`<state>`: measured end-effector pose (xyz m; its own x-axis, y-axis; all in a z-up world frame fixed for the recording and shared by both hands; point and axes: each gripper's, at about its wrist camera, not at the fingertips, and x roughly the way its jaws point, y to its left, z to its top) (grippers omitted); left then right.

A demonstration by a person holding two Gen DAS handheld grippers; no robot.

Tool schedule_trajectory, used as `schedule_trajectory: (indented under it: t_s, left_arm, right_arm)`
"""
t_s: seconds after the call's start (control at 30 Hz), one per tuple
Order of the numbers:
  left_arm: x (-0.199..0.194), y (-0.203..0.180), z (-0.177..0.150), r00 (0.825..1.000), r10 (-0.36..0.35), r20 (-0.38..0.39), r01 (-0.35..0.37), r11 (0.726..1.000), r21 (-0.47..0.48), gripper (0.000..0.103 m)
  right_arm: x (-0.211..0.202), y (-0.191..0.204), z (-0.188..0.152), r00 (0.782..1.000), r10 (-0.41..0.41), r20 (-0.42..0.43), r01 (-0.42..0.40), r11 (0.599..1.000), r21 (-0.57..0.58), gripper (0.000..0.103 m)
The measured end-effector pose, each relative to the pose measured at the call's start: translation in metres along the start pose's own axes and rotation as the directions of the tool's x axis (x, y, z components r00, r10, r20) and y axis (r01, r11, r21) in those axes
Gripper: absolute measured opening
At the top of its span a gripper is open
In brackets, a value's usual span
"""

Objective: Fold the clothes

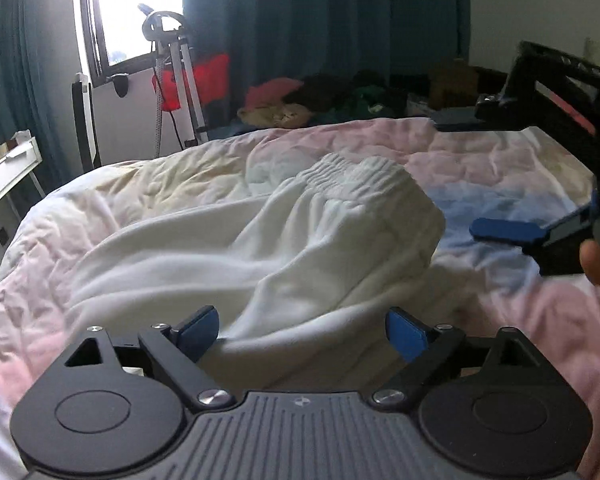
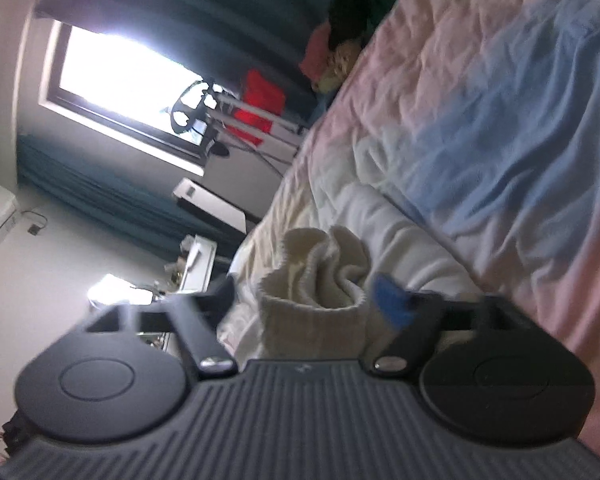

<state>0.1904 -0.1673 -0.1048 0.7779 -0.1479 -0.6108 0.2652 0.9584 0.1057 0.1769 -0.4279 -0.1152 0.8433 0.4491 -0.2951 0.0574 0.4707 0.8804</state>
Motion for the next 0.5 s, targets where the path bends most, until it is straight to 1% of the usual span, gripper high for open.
schedule_trajectory:
  t_s: [0.03, 0.1, 0.17, 0.23, 0.27, 0.3, 0.37, 0.43, 0.47, 0.5]
  left_arm:
    - [-0.012, 0.013, -0.008, 1.000, -0.004, 0.005, 0.004, 1.000, -0.012, 0.092]
    - [-0.018, 0.035, -0.010, 1.000, -0.001, 0.022, 0.002, 0.999, -0.038, 0.092]
    - [-0.037, 0.042, -0.022, 0.998, 0.031, 0.052, -0.028, 0.998, -0.053, 0.092]
    - [-0.053, 0.049, -0.030, 0.994, 0.064, 0.087, -0.058, 0.996, -0.070, 0.093]
    - [-0.053, 0.055, -0.031, 0.993, 0.070, 0.093, -0.062, 0.994, -0.095, 0.093]
    - [-0.068, 0.054, -0.036, 0.993, 0.072, 0.091, -0.061, 0.991, -0.118, 0.093]
    - [-0.074, 0.063, -0.037, 0.994, 0.070, 0.081, -0.056, 0.984, -0.169, 0.093]
    - [-0.096, 0.062, -0.044, 0.994, 0.071, 0.081, -0.054, 0.977, -0.205, 0.093]
    - [-0.095, 0.066, -0.043, 0.993, 0.073, 0.087, -0.053, 0.976, -0.213, 0.093]
    - [-0.094, 0.071, -0.042, 0.993, 0.076, 0.094, -0.054, 0.974, -0.221, 0.093]
  right_arm:
    - [-0.003, 0.002, -0.003, 1.000, 0.008, -0.005, -0.008, 1.000, 0.001, 0.090]
    - [-0.002, 0.003, -0.007, 0.999, 0.027, -0.036, -0.026, 1.000, 0.016, 0.090]
    - [0.007, 0.003, -0.012, 0.996, 0.046, -0.077, -0.046, 0.999, 0.007, 0.090]
    - [0.018, 0.008, -0.022, 0.994, -0.003, -0.111, -0.004, 0.998, -0.060, 0.088]
    - [0.025, 0.012, -0.027, 0.992, -0.062, -0.114, 0.049, 0.993, -0.112, 0.088]
    - [0.031, 0.014, -0.032, 0.989, -0.106, -0.107, 0.089, 0.984, -0.154, 0.089]
    - [0.041, 0.015, -0.041, 0.983, -0.163, -0.089, 0.140, 0.965, -0.221, 0.089]
    - [0.049, 0.015, -0.045, 0.981, -0.175, -0.077, 0.152, 0.958, -0.245, 0.090]
    - [0.052, 0.015, -0.047, 0.983, -0.169, -0.065, 0.148, 0.957, -0.249, 0.089]
    - [0.053, 0.016, -0.048, 0.986, -0.159, -0.049, 0.141, 0.956, -0.259, 0.085]
